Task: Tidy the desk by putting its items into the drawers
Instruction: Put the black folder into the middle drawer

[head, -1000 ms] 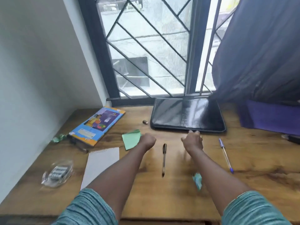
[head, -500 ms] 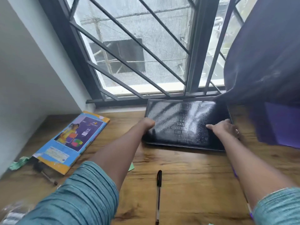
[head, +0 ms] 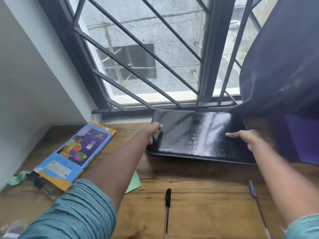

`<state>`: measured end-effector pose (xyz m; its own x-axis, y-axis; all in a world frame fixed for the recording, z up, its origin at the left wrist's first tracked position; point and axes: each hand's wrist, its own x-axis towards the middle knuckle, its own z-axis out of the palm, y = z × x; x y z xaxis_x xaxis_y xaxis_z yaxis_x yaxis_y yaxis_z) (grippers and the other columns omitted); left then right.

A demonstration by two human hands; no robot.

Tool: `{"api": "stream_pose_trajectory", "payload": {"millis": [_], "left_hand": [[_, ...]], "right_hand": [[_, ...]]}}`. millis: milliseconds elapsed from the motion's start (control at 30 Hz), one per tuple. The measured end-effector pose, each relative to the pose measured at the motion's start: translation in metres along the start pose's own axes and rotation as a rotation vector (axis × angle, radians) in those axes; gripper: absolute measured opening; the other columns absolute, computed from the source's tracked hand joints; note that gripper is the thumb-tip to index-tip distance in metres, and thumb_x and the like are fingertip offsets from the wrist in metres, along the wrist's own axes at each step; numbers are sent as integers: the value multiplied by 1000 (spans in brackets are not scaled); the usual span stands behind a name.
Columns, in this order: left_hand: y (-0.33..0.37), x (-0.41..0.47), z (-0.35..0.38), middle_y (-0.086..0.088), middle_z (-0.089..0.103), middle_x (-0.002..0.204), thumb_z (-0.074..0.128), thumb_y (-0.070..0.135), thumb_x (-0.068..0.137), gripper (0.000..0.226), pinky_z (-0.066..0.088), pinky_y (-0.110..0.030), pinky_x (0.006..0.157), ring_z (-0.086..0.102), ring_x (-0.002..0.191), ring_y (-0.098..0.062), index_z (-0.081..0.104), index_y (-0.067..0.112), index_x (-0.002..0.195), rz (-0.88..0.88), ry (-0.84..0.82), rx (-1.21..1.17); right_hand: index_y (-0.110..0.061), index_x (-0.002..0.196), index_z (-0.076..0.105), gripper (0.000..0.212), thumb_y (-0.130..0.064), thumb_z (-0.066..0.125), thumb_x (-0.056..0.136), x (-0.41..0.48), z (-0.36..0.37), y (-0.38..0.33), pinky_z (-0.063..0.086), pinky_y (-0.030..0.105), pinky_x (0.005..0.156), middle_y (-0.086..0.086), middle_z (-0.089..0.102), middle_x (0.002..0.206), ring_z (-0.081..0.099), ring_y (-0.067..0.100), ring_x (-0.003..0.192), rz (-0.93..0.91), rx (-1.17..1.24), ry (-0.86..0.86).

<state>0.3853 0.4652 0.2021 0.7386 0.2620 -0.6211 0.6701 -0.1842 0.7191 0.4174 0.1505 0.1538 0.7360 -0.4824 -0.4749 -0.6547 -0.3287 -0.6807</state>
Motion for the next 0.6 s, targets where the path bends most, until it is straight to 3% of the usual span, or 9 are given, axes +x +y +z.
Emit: {"api": "stream_pose_trajectory", "payload": {"millis": [67,133,167,233,300,333,400,500,600], "left_hand": [[1,-8,-6,-15,25,153,46,28,95,40,21,-30,113,26,139,-27,45,5,128,28,-44,-59],[1,-14,-12,-13,33,151,49,34,91,35,22,-33,116,31,138,-28,51,9,115,50,-44,-95],[2,-16,-15,-13,44,144,52,37,87,32,30,-35,113,42,130,-30,56,10,104,47,-45,-114],[0,-27,-23,-9,65,112,51,37,89,25,45,-30,92,58,100,-28,59,13,88,66,-36,-166],[-1,-43,-31,-6,67,90,42,37,97,31,46,-26,76,58,80,-24,62,14,95,117,-69,-269],[-2,-55,-35,-7,68,97,39,39,98,34,47,-29,80,61,85,-25,61,14,104,147,-87,-315],[-9,-77,-45,-8,65,113,32,43,100,44,46,-34,91,60,103,-24,60,15,117,202,-60,-387],[-26,-106,-61,-5,61,124,24,51,100,58,44,-37,100,57,115,-23,59,12,125,253,-24,-508],[-41,-147,-78,-2,60,126,26,51,99,58,45,-37,98,56,118,-23,57,12,127,325,74,-610]], "right_hand": [[-2,120,54,94,-34,90,38,-17,-6,-7,39,41,100,11,55,130,47,31,122,-10,66,-19],[1,121,53,88,-26,90,45,-29,-10,-11,36,38,101,11,54,131,46,30,123,-31,124,-44],[2,123,52,86,-22,89,49,-34,-11,-11,35,37,102,12,53,133,45,29,125,-34,155,-54],[5,126,50,80,-16,86,58,-46,-14,-11,32,34,104,12,49,138,42,26,129,-55,213,-81],[6,129,46,74,-13,81,67,-57,-17,-9,29,33,106,11,45,142,38,24,133,-99,305,-105],[5,130,45,72,-15,80,70,-67,-19,-8,28,33,107,11,44,142,37,24,134,-116,349,-113],[3,130,47,79,-26,82,67,-87,-21,-5,29,36,108,10,45,142,38,25,133,-163,416,-113],[-4,125,55,104,-58,85,41,-114,-23,-1,36,39,106,9,54,134,47,27,126,-232,502,-75],[-11,123,57,115,-81,72,33,-110,-22,8,38,43,106,3,57,129,50,28,123,-308,596,-64]]}}
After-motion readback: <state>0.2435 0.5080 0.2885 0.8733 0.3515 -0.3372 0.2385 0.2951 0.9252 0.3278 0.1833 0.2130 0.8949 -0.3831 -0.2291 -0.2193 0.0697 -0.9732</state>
